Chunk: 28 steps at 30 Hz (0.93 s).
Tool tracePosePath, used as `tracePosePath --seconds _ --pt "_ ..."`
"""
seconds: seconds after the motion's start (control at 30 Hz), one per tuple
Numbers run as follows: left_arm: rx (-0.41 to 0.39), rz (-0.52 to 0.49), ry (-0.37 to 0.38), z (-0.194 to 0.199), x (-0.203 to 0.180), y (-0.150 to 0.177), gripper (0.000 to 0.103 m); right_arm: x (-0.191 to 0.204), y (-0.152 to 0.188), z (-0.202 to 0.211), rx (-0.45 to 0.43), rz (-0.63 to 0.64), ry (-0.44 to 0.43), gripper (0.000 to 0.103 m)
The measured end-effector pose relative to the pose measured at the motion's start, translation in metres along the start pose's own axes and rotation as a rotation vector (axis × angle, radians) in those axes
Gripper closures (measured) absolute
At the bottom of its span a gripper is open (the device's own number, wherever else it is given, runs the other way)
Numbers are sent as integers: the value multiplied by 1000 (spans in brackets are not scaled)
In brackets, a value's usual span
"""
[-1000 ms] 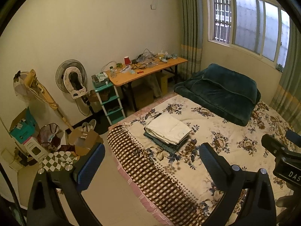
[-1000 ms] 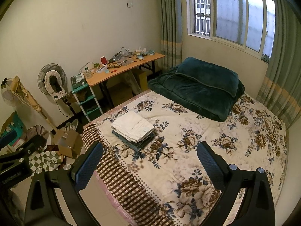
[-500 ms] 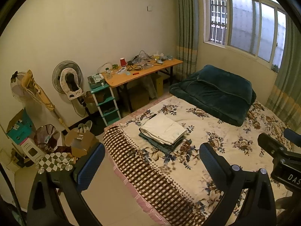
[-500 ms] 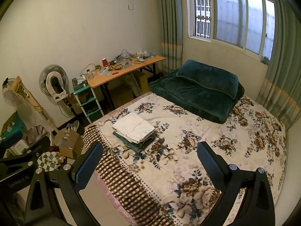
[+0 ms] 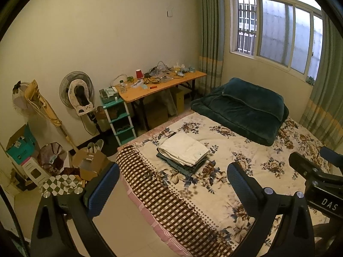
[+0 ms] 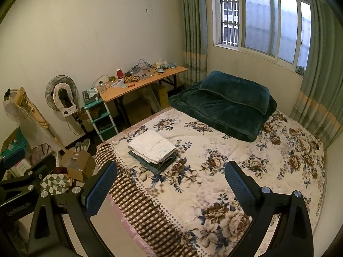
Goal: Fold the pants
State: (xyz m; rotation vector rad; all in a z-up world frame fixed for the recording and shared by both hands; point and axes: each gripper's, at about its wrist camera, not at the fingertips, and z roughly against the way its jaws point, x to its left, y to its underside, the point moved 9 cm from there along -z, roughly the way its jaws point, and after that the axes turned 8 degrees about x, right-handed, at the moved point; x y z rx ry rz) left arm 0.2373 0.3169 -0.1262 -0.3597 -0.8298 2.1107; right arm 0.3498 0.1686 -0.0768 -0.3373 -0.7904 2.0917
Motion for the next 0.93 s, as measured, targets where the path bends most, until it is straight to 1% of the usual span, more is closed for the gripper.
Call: tracePosePath --seconds 0.47,0.93 --pt "-8 -2 -5 5 1 1 0 8 5 7 -8 -1 -2 1" --pt "-27 3 -4 12 2 6 0 3 7 16 -9 -16 3 1"
